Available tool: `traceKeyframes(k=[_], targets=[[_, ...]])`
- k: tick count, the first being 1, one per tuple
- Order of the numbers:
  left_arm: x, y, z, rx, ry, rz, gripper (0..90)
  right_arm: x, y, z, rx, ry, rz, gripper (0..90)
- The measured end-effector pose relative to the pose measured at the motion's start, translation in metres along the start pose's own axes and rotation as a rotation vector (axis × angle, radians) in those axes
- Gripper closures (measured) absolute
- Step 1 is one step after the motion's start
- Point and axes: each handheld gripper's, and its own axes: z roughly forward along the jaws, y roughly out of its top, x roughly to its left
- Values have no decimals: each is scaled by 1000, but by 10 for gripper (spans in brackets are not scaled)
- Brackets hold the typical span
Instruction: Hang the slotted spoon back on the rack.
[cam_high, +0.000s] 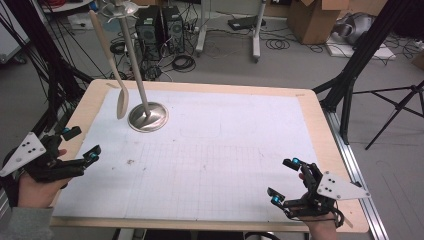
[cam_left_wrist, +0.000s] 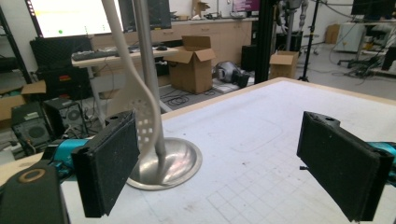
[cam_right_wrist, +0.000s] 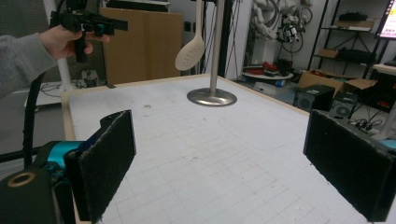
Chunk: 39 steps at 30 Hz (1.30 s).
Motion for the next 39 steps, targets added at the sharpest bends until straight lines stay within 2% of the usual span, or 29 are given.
traceKeyframes(k=[7,15,20,25,35,39], targets=[[-6,-9,-6,2,8,-3,134,0,0,0,-5,-3,3,81],[-14,-16,-8,14,7,15,133,0,-2,2,2,-3,4,81],[-18,-20,-8,12,3,4,131,0,-1,1,-3,-5,5,81],[-22,-24,-6,35,-5,8,109,0,-2,1,-2,-6,6,81],[-28,-29,-13,20,3,-8,81,-1,-3,1,0,-4,4,81],[-32,-28,-14,12,-16,-5,63,-1,-3,2,1,-6,8,81]])
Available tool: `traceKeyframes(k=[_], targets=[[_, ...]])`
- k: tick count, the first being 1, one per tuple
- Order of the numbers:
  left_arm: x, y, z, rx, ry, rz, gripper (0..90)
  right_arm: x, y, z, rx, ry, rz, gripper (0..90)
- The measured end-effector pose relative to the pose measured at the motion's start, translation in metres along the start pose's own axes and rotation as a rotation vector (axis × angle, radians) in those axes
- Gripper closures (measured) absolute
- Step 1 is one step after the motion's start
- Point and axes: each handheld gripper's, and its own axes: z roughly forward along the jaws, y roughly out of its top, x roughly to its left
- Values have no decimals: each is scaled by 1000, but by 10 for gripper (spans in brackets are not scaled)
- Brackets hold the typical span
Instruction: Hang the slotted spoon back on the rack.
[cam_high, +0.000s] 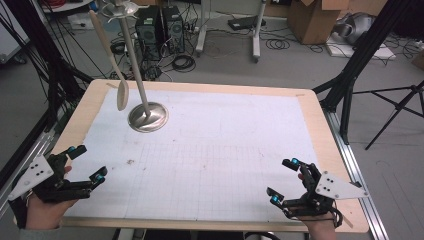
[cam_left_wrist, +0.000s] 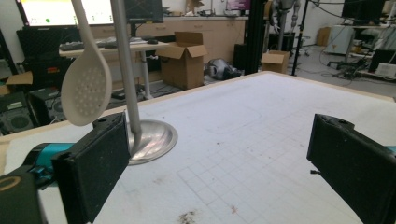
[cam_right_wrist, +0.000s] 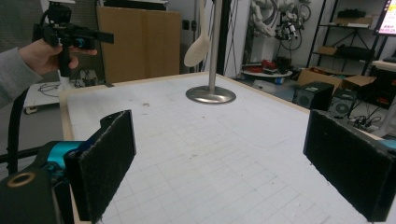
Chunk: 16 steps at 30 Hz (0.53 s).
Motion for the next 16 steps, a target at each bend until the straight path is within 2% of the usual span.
traceKeyframes(k=[8,16], targets=[[-5,-5,-5,2,9,12,63,2,-1,4,12,11,8,81],[1,-19,-14,36,44,-13,63,1,-4,6,6,10,17,81]])
